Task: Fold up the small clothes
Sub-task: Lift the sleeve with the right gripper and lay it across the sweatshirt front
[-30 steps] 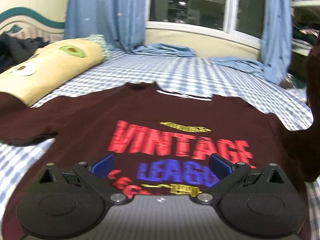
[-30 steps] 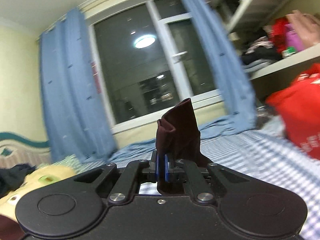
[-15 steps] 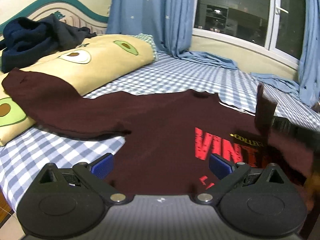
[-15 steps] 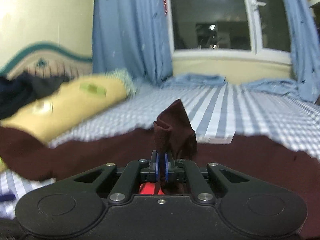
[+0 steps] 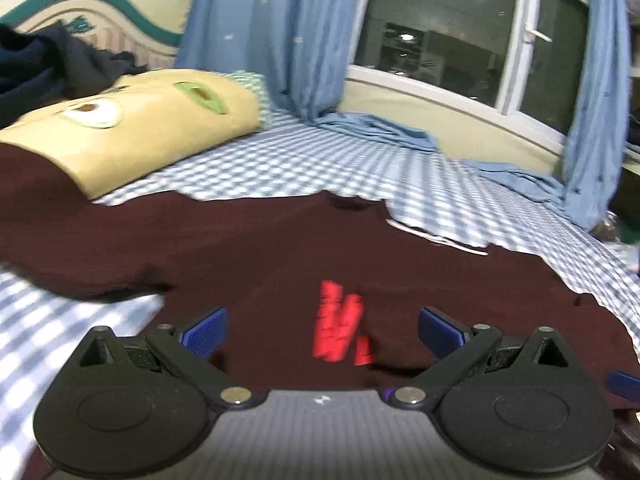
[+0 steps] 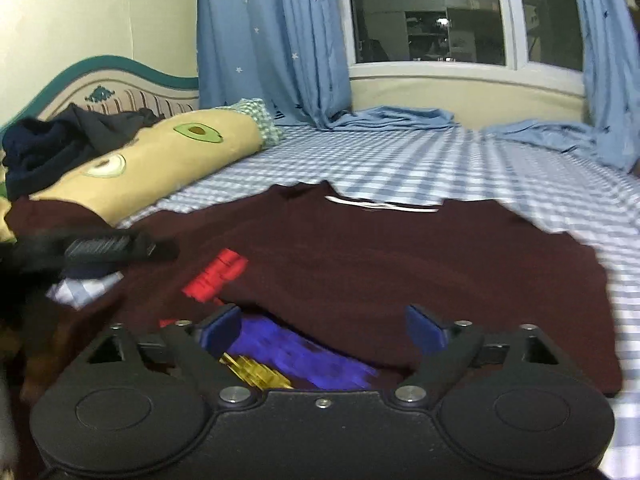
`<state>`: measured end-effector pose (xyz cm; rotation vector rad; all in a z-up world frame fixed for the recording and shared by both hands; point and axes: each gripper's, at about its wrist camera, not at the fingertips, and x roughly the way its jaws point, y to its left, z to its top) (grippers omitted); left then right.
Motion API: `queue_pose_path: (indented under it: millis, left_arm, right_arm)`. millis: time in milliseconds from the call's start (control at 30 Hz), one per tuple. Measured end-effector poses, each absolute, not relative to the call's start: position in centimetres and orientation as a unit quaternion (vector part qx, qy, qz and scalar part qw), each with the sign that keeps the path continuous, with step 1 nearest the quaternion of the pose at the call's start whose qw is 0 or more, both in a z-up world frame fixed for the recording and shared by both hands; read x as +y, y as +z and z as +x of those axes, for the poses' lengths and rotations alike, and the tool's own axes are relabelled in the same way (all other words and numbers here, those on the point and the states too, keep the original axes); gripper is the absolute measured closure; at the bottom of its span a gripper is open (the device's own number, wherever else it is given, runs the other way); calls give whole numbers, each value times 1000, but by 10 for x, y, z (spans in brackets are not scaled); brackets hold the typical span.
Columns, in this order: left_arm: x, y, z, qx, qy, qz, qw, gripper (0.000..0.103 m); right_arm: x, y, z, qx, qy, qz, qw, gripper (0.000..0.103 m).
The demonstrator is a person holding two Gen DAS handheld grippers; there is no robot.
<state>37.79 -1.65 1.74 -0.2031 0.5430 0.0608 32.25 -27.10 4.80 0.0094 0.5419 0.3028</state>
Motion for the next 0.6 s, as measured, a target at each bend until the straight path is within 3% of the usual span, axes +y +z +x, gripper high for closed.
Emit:
queue_pose_path:
  millis: [67,200,500,600]
  left_arm:
    - [-33,8,392,279,21,-86,956,1]
    - [-57,-7,412,291,14,-79,953,1]
    - [-71,-25,430,310,15,-82,947,1]
    - [-75,-27,436,324,19,-72,943,1]
  right_arm:
    - [-294,46,308,265,124,-22,956,4]
    - [-340,37,286,265,34,-86,960,4]
    - [-386,-1,307,282,-45,-129,950,26]
    - [-378,-6,317,273,-35,-151,949,40]
